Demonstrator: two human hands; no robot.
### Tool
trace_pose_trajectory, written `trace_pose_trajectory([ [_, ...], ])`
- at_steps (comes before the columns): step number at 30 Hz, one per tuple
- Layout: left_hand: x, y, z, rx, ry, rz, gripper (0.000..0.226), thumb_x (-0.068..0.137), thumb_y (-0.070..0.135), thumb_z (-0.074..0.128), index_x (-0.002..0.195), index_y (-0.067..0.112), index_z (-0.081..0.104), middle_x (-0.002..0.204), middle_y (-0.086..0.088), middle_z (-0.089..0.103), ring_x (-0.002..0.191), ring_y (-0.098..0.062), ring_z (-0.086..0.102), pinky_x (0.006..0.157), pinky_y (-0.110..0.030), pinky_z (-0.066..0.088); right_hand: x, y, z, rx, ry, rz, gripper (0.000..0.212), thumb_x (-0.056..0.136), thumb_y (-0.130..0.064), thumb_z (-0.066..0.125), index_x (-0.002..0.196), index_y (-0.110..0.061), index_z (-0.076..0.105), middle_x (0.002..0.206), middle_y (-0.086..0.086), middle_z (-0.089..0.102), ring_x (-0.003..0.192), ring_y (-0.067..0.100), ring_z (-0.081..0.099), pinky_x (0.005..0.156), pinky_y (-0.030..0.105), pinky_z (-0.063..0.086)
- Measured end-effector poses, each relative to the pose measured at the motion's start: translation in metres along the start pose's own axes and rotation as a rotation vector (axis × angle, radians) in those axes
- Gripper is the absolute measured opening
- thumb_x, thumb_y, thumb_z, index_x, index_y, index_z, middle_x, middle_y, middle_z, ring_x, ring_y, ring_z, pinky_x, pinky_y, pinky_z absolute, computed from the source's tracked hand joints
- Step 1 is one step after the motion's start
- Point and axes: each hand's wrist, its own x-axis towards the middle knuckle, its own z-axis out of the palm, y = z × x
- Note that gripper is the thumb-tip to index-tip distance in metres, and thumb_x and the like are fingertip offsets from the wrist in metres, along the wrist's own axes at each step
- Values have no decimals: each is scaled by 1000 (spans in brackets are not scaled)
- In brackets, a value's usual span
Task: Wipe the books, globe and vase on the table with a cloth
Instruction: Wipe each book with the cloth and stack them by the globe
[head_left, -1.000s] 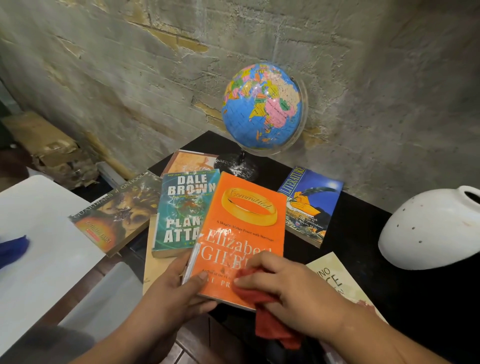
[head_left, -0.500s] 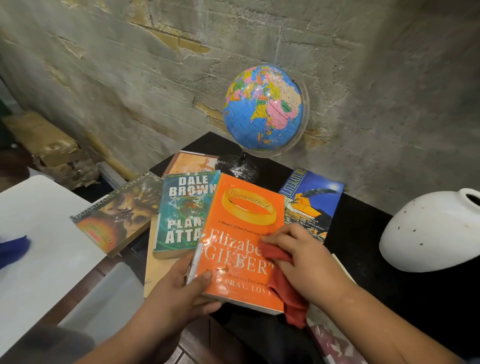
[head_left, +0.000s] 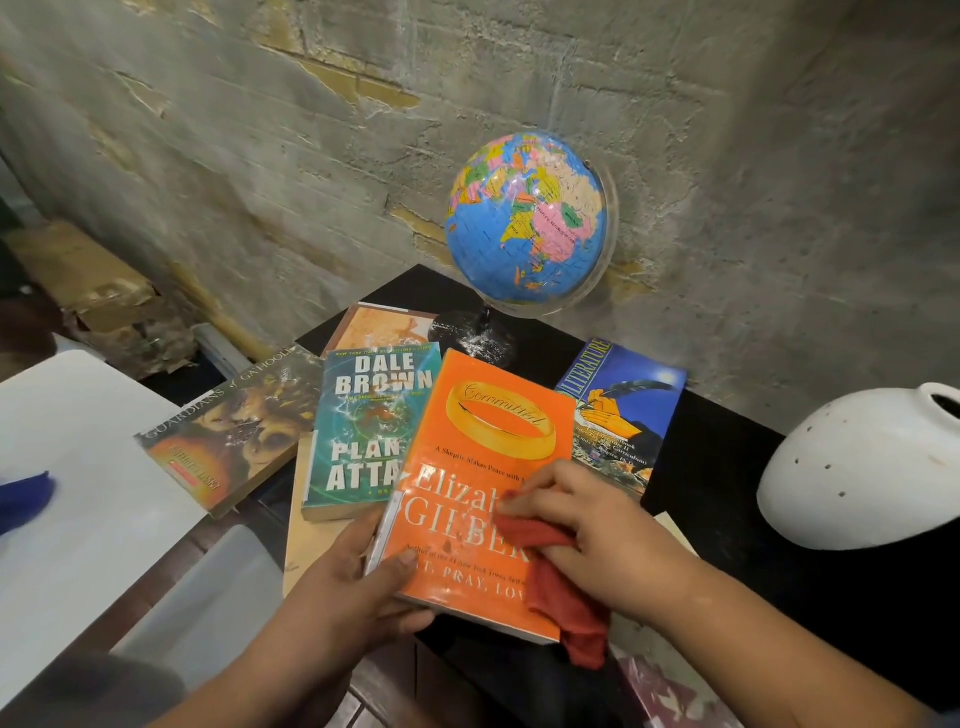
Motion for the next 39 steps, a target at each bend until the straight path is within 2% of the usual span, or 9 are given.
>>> trace_pose_trajectory([
  [3, 0, -1, 1, 10, -3, -3, 36, 91, 10, 56, 118, 34, 56, 107, -6, 72, 90, -29, 71, 64, -32, 58, 9, 6, -4, -72, 144, 192, 39, 92, -24, 60, 127, -43, 57, 119, -21, 43, 112, 3, 49, 98, 24, 42],
  [9, 1, 0, 1, 16, 14, -12, 35, 90, 10, 57, 118, 33, 57, 104, -7, 72, 87, -29, 72, 62, -32, 58, 4, -4, 3, -10, -20, -7, 43, 88, -21, 60, 125, -42, 59, 122, -19, 44, 112, 2, 50, 98, 20, 41],
  [14, 0, 0, 3, 1, 4, -17, 39, 89, 9, 61, 119, 32, 56, 107, -7, 71, 88, -29, 71, 60, -31, 57, 14, 6, -7, -13, 238, 214, 42, 87, -18, 64, 123, -40, 59, 116, -19, 46, 112, 5, 50, 96, 21, 39],
  [18, 1, -1, 1, -2, 8, -16, 47, 82, 11, 71, 121, 31, 55, 109, -10, 70, 88, -29, 71, 60, -31, 57, 3, -14, 6, 13, 31, 5, 44, 82, -18, 61, 120, -40, 57, 118, -22, 45, 111, 3, 51, 96, 22, 42],
  [23, 1, -3, 1, 8, 5, -7, 41, 88, 11, 64, 122, 30, 55, 108, -10, 71, 89, -30, 71, 62, -32, 58, 13, -6, -1, -46, 185, 176, 40, 88, -21, 61, 124, -39, 59, 114, -22, 42, 111, 7, 52, 94, 19, 39],
  [27, 3, -3, 0, 5, 14, 1, 47, 83, 8, 70, 121, 30, 56, 108, -12, 70, 87, -30, 71, 61, -34, 58, 7, -24, 12, -21, 8, -70, 42, 83, -24, 59, 122, -40, 58, 122, -20, 46, 111, 7, 53, 95, 25, 45],
  [31, 3, -4, 1, 5, -1, 1, 54, 74, 16, 73, 122, 31, 54, 107, -9, 71, 87, -30, 71, 61, -32, 58, 15, -15, 2, -71, 156, 122, 38, 90, -25, 60, 125, -41, 57, 118, -21, 43, 110, 7, 52, 91, 17, 40],
  [35, 4, -4, 1, -3, -6, 11, 57, 65, 24, 67, 120, 33, 56, 107, -11, 70, 85, -29, 71, 61, -32, 58, 7, -37, 13, -15, -5, -99, 43, 83, -22, 58, 123, -39, 58, 123, -19, 46, 114, 6, 52, 96, 22, 43],
  [39, 5, -6, 1, 8, -1, 19, 55, 65, 25, 68, 118, 35, 56, 108, -9, 70, 88, -30, 71, 61, -32, 58, 11, -26, 7, -64, 115, 63, 40, 88, -24, 58, 124, -41, 58, 119, -19, 43, 110, 11, 54, 93, 22, 43],
])
